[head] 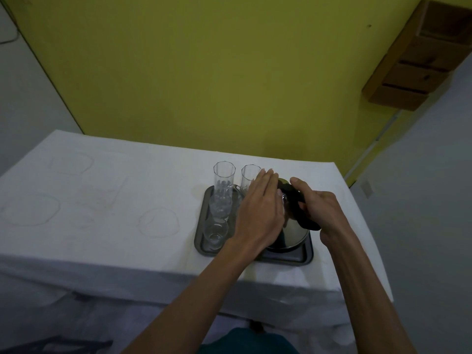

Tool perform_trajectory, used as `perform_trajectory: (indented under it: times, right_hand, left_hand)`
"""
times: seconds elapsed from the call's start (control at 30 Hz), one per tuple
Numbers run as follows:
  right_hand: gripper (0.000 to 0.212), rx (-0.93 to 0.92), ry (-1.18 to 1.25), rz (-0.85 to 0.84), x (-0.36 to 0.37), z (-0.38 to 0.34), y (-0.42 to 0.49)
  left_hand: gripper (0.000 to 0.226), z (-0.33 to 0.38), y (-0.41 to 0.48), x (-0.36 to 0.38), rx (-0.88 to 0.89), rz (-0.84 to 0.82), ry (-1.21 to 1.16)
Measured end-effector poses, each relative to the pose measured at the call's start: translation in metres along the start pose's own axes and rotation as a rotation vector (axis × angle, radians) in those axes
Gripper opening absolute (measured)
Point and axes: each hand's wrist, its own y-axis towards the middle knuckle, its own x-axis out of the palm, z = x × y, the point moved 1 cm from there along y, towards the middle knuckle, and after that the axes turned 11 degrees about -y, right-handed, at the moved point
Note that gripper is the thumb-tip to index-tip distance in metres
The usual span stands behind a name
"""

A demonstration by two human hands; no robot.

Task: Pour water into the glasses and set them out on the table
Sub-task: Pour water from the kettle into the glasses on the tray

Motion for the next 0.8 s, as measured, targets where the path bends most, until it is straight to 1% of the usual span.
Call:
perform_trajectory:
  times: [0.1, 0.2, 0.4, 0.53, 0.8]
  right_hand:
    - [0.054, 0.001, 0.020, 0.009, 0.000, 0.000, -0.004]
    - [0.049, 0.002, 0.073, 0.018, -0.002, -0.002, -0.011]
    - [0.041, -0.022, 0.202, 0.034, -0.008, -0.017, -0.035]
    - [0.050, -0.015, 0.253, 0.051, -0.009, -0.019, -0.055]
    - [0.040, 0.062, 0.203, 0.081, 0.008, 0.008, -0.087]
  left_hand:
    - [0.053, 0.003, 0.000, -0.001, 0.022, 0.002, 0.009]
    - [0.048, 0.008, 0.003, -0.004, 0.041, -0.003, -0.004]
    - [0.047, 0.028, 0.008, -0.020, 0.117, 0.028, -0.058]
    - [0.047, 0.037, -0.001, -0.031, 0.150, 0.031, -0.075]
    - [0.047, 0.028, -0.045, -0.040, 0.100, -0.039, -0.091]
